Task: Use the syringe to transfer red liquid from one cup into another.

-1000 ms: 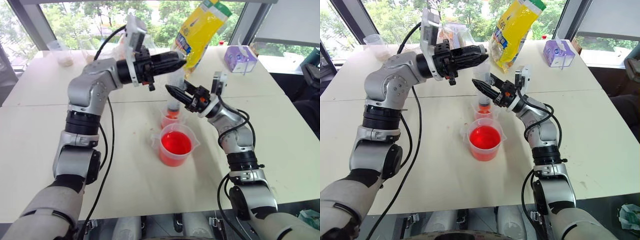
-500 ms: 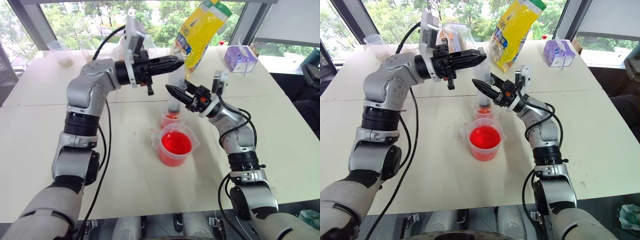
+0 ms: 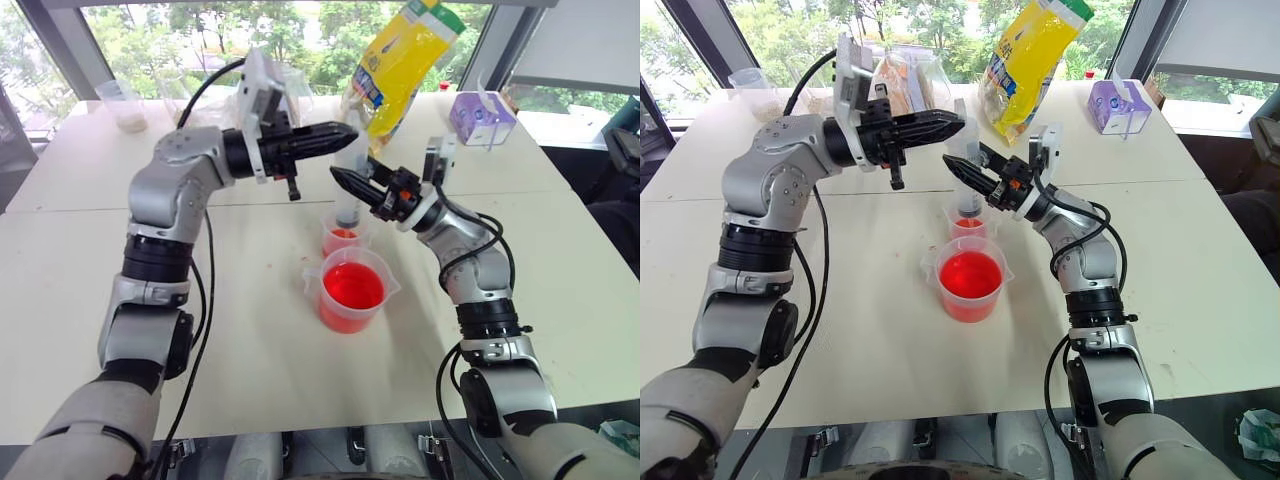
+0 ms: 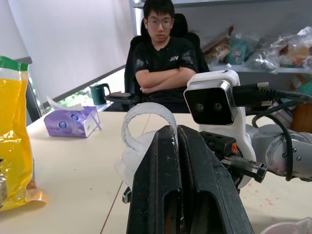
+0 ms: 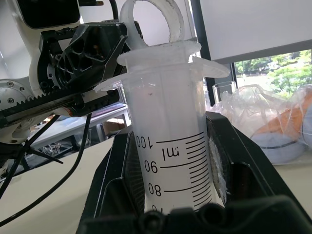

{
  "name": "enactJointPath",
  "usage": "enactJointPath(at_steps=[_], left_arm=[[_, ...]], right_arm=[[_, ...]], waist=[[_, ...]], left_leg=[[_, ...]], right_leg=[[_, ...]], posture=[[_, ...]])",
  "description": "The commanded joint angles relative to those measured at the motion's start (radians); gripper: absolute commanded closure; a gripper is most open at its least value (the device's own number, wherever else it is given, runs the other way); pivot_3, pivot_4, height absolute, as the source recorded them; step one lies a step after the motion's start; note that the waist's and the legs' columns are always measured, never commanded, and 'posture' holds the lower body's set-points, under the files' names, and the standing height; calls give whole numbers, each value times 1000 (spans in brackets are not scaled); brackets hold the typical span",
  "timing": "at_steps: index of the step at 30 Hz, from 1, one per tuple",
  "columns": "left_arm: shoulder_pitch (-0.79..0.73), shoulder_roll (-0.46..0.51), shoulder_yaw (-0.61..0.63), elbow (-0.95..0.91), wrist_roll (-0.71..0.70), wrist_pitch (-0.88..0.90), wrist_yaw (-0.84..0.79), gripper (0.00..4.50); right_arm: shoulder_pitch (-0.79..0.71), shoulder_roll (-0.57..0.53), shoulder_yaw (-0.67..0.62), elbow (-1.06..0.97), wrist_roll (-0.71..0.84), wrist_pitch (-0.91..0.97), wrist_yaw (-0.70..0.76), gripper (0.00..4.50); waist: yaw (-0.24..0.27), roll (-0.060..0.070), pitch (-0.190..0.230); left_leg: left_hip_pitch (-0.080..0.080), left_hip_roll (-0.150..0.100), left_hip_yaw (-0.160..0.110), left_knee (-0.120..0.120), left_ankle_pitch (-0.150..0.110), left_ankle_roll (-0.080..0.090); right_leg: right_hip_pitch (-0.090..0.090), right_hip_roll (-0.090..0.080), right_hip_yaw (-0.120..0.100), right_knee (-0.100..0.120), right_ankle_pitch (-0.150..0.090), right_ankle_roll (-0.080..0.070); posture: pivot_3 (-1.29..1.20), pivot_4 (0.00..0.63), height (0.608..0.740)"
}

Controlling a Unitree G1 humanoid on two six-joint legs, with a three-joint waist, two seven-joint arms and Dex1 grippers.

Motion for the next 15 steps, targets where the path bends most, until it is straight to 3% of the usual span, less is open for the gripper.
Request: enactJointPath(at_steps=[1, 4, 5, 8, 14, 15], left_arm=[[20, -9, -63, -13, 4, 33, -36, 4483], [-1, -7, -44, -4, -9, 49, -27, 4483], [-11, -7, -33, 1, -15, 57, -19, 4214], [-30, 2, -9, 4, -28, 78, -9, 3113], [-42, 63, 47, 0, -39, 76, 7, 72], [-41, 82, 59, -2, -41, 74, 9, 29]], right_arm=[[-104, 6, -49, -67, 41, -25, -27, 3115], [-95, 10, -40, -57, 35, -27, -18, 3115], [-89, 12, -35, -53, 32, -27, -14, 3115], [-74, 16, -26, -45, 28, -27, -6, 3115], [-56, 20, -19, -40, 23, -22, 1, 3115], [-55, 21, -19, -39, 23, -22, 1, 3115]], waist=[[0, 0, 0], [0, 0, 0], [0, 0, 0], [1, 0, 0], [-3, 0, 0], [-6, 0, 0]], left_leg=[[0, 0, 0, 0, 0, 0], [0, 0, 0, 0, 0, 0], [0, 0, 0, 0, 0, 0], [0, 0, 0, 0, 0, 0], [0, 0, 0, 0, 0, 0], [0, 0, 0, 0, 0, 0]], right_leg=[[0, 0, 0, 0, 0, 0], [0, 0, 0, 0, 0, 0], [0, 0, 0, 0, 0, 0], [0, 0, 0, 0, 0, 0], [0, 0, 0, 0, 0, 0], [0, 0, 0, 0, 0, 0]], posture=[[0, 150, 740], [0, 150, 740], [0, 150, 740], [0, 150, 740], [0, 150, 740], [0, 150, 740]])
